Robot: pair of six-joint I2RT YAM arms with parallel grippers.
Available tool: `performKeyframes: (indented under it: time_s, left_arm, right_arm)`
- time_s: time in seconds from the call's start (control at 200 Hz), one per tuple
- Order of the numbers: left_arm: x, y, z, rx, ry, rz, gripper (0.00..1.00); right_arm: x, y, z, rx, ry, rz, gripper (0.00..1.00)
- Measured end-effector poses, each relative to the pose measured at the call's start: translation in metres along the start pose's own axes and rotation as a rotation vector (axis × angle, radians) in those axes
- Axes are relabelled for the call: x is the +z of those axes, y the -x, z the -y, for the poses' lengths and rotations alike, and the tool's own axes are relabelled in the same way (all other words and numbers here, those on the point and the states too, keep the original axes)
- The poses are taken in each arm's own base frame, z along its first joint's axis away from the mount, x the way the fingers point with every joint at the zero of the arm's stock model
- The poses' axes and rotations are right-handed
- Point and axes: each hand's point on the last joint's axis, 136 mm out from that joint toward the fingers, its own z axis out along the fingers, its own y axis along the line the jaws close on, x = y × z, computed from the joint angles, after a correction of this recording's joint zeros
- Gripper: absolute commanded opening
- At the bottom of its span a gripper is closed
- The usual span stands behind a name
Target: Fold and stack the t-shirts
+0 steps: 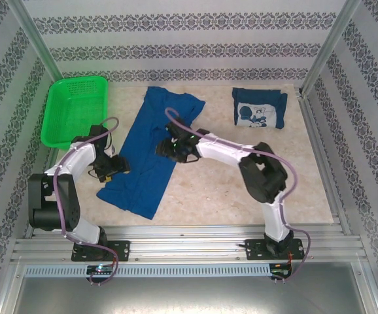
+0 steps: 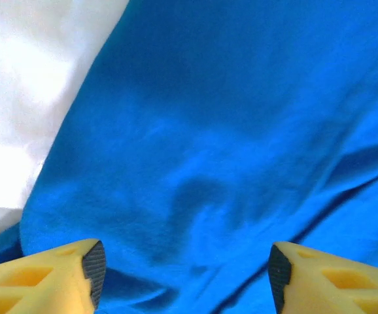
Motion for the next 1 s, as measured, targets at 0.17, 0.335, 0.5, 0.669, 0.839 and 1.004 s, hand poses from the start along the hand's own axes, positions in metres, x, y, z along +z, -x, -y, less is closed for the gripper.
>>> performKeyframes:
  time_s: [0.17, 0.335, 0.5, 0.669, 0.839, 1.004]
  left_arm:
    - [0.021, -0.028, -0.019, -0.023, 0.039, -0.059, 0.63]
    - [0.025, -0.037, -0.023, -0.044, 0.045, -0.069, 0.63]
    - [0.029, -0.037, -0.015, -0.083, -0.007, -0.069, 0.63]
    - [0.034, -0.048, -0.006, -0.144, -0.084, -0.082, 0.63]
    - [0.036, -0.061, 0.013, -0.160, -0.160, -0.110, 0.66]
    - [0.040, -0.078, 0.043, -0.128, -0.224, -0.158, 0.68]
  right_arm:
    - [0.029, -0.010, 0.019, 0.044, -0.084, -0.023, 0.47]
    - [0.026, 0.008, 0.008, 0.050, -0.123, 0.023, 0.47]
    - [0.036, 0.017, 0.023, 0.064, -0.212, 0.018, 0.47]
    - [0.036, 0.036, 0.031, 0.058, -0.266, 0.022, 0.48]
    - [0.028, 0.057, 0.052, 0.052, -0.334, 0.034, 0.48]
    - [0.023, 0.086, 0.072, 0.050, -0.382, 0.036, 0.49]
